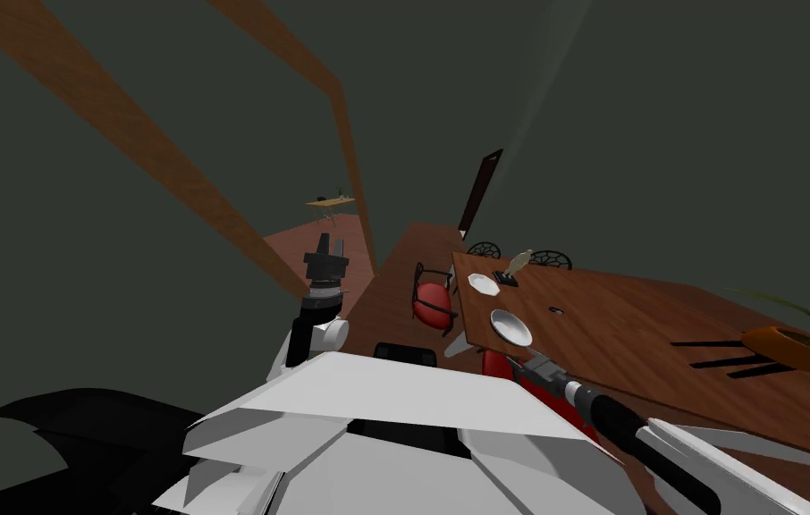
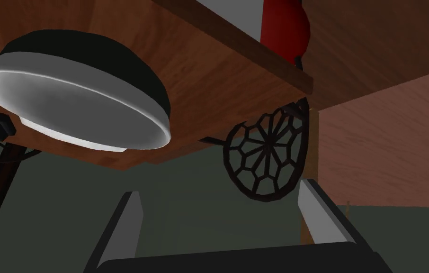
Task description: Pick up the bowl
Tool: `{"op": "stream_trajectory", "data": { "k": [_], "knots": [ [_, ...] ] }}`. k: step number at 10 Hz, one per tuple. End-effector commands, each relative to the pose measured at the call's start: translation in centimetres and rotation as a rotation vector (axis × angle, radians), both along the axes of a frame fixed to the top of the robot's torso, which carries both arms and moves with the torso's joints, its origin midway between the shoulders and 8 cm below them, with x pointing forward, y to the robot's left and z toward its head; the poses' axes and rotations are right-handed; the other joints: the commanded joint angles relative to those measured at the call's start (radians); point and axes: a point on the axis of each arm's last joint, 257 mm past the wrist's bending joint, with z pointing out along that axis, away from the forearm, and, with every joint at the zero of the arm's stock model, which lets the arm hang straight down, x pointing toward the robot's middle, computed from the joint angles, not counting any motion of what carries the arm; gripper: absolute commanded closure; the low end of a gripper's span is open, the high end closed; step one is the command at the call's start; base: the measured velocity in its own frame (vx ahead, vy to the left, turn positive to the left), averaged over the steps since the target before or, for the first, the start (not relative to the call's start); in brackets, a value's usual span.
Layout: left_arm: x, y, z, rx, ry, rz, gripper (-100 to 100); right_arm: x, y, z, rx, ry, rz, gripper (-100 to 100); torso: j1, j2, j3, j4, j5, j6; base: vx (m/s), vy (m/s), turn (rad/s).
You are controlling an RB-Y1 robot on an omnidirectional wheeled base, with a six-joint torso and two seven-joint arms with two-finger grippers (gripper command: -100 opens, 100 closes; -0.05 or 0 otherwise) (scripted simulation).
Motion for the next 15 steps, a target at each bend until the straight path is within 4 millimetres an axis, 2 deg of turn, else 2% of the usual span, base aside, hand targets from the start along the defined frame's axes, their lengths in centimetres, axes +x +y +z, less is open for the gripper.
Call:
{"op": "stream_trajectory", "data": {
  "k": [1, 2, 5, 8, 11, 13, 14, 15],
  "knots": [
    [0.0, 0.0, 0.0, 0.0, 0.0, 0.0, 0, -1.8, -1.8, -1.0, -0.076, 0.053, 0.04, -100, 0.0, 0.0, 0.0, 0.0, 0.0, 0.0, 0.075, 0.007, 0.18],
    [0.0, 0.0, 0.0, 0.0, 0.0, 0.0, 0, -1.8, -1.8, -1.0, -0.076, 0.053, 0.041, -100, 0.0, -0.001, 0.0, 0.0, 0.0, 0.0, 0.061, -0.003, 0.056],
    [0.0, 0.0, 0.0, 0.0, 0.0, 0.0, 0, -5.0, -4.9, -2.4, -0.199, 0.152, 0.115, -100, -0.002, -0.001, -0.001, 0.0, 0.0, 0.0, 0.08, -0.005, 0.142],
    [0.0, 0.0, 0.0, 0.0, 0.0, 0.0, 0, -8.2, -7.0, -3.6, -0.283, 0.241, 0.177, -100, -0.002, -0.003, -0.002, -0.001, 0.0, 0.0, 0.11, -0.016, 0.15],
    [0.0, 0.0, 0.0, 0.0, 0.0, 0.0, 0, -11.5, -7.8, -4.8, -0.32, 0.316, 0.22, -100, -0.002, -0.002, -0.001, -0.001, -0.001, 0.0, 0.102, -0.026, 0.112],
    [0.0, 0.0, 0.0, 0.0, 0.0, 0.0, 0, -13.7, -7.4, -5.8, -0.314, 0.355, 0.234, -100, -0.001, -0.002, -0.001, -0.001, -0.001, 0.001, 0.094, -0.022, 0.08],
    [0.0, 0.0, 0.0, 0.0, 0.0, 0.0, 0, -12.8, -7.7, -5.6, -0.317, 0.342, 0.231, -100, -0.002, -0.002, -0.001, 0.0, -0.001, 0.0, 0.041, -0.014, 0.018],
    [0.0, 0.0, 0.0, 0.0, 0.0, 0.0, 0, -12.9, -7.6, -5.7, -0.316, 0.345, 0.231, 0, -0.001, 0.001, 0.0, 0.0, 0.0, 0.001, 0.008, -0.003, -0.001]
  ]
}}
